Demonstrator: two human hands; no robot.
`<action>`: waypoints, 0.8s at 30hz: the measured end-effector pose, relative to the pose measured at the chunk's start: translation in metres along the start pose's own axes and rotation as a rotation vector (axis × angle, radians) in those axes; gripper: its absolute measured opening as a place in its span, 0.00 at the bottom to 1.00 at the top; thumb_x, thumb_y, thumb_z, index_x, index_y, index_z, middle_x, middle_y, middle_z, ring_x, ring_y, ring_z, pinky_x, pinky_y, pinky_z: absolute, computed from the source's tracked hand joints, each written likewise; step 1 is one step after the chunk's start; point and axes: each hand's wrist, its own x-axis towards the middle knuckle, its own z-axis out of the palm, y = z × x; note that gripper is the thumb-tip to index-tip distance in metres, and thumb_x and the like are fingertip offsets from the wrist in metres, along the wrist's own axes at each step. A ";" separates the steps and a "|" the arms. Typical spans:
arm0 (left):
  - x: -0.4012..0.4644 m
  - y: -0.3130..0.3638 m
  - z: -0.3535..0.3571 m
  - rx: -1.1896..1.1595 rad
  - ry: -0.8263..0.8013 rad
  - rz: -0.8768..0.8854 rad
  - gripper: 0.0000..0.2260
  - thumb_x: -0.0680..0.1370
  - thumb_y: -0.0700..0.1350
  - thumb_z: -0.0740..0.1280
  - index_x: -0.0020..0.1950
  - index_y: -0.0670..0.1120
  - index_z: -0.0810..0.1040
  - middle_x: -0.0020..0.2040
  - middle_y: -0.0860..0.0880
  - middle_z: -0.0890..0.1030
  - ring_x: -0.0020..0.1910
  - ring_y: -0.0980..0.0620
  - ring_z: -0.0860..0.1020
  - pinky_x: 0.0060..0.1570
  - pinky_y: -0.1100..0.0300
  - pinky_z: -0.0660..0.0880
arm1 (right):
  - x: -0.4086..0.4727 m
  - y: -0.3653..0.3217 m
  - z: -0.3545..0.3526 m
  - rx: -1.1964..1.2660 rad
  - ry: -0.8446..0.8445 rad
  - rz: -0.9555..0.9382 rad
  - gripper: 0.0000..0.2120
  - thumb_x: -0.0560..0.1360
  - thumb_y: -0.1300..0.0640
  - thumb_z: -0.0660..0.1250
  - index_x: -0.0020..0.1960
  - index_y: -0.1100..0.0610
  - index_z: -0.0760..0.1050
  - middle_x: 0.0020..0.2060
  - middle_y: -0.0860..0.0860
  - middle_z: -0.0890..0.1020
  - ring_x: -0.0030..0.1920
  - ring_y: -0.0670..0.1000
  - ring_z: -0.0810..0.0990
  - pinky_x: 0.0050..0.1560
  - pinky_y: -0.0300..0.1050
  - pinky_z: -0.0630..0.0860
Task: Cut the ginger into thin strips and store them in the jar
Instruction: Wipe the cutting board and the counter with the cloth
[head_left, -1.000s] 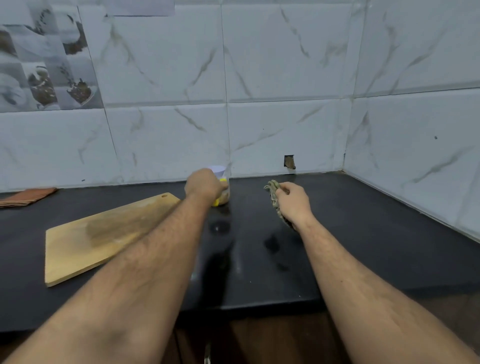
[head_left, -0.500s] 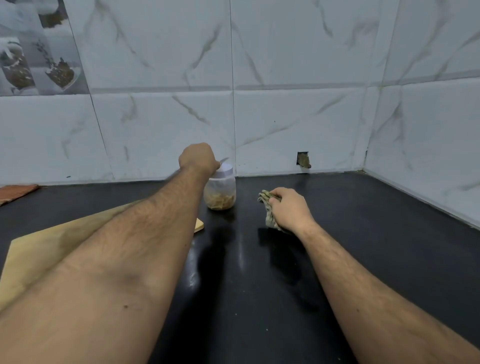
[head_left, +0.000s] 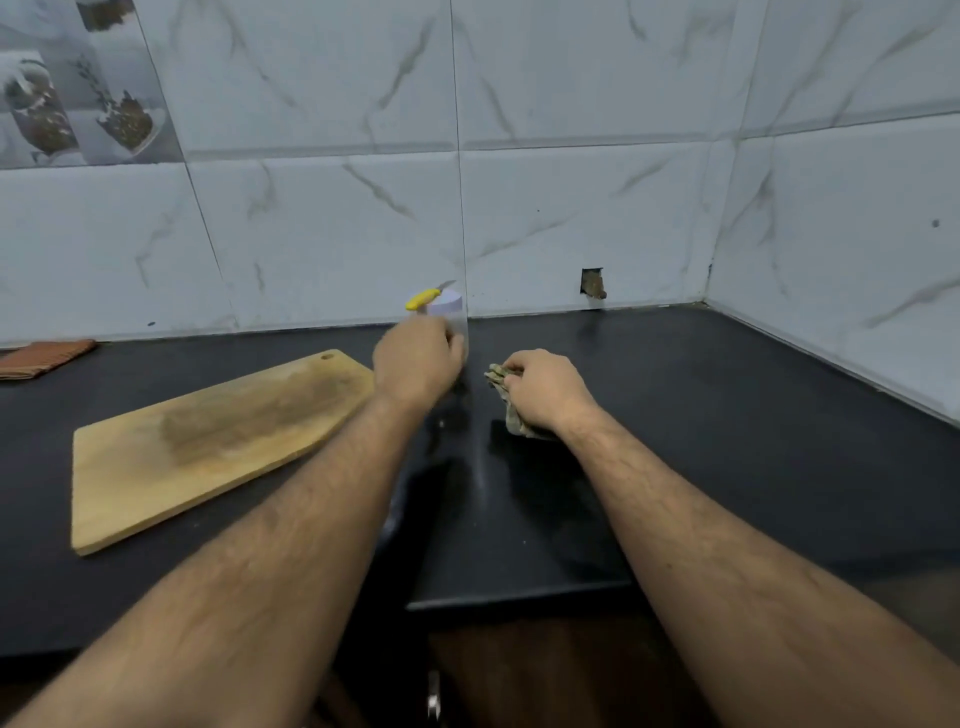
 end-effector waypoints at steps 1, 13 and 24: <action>-0.013 -0.001 0.004 0.012 -0.058 -0.004 0.14 0.79 0.50 0.60 0.47 0.46 0.83 0.46 0.44 0.82 0.47 0.41 0.79 0.38 0.57 0.68 | -0.009 -0.003 0.004 -0.045 -0.028 -0.022 0.14 0.79 0.56 0.60 0.61 0.50 0.79 0.57 0.52 0.82 0.58 0.57 0.78 0.58 0.48 0.75; -0.098 0.011 -0.013 -0.081 -0.319 -0.060 0.11 0.80 0.51 0.60 0.55 0.51 0.81 0.54 0.49 0.83 0.56 0.45 0.79 0.55 0.50 0.76 | -0.094 0.057 -0.021 -0.429 -0.127 0.119 0.30 0.69 0.43 0.50 0.68 0.44 0.73 0.68 0.47 0.75 0.67 0.56 0.73 0.64 0.52 0.70; -0.127 -0.008 -0.048 -0.159 -0.103 -0.192 0.14 0.83 0.49 0.55 0.54 0.46 0.79 0.53 0.42 0.82 0.54 0.39 0.79 0.51 0.51 0.73 | -0.132 -0.043 -0.003 -0.090 0.160 0.029 0.14 0.79 0.53 0.59 0.58 0.57 0.79 0.55 0.58 0.81 0.58 0.61 0.78 0.55 0.48 0.74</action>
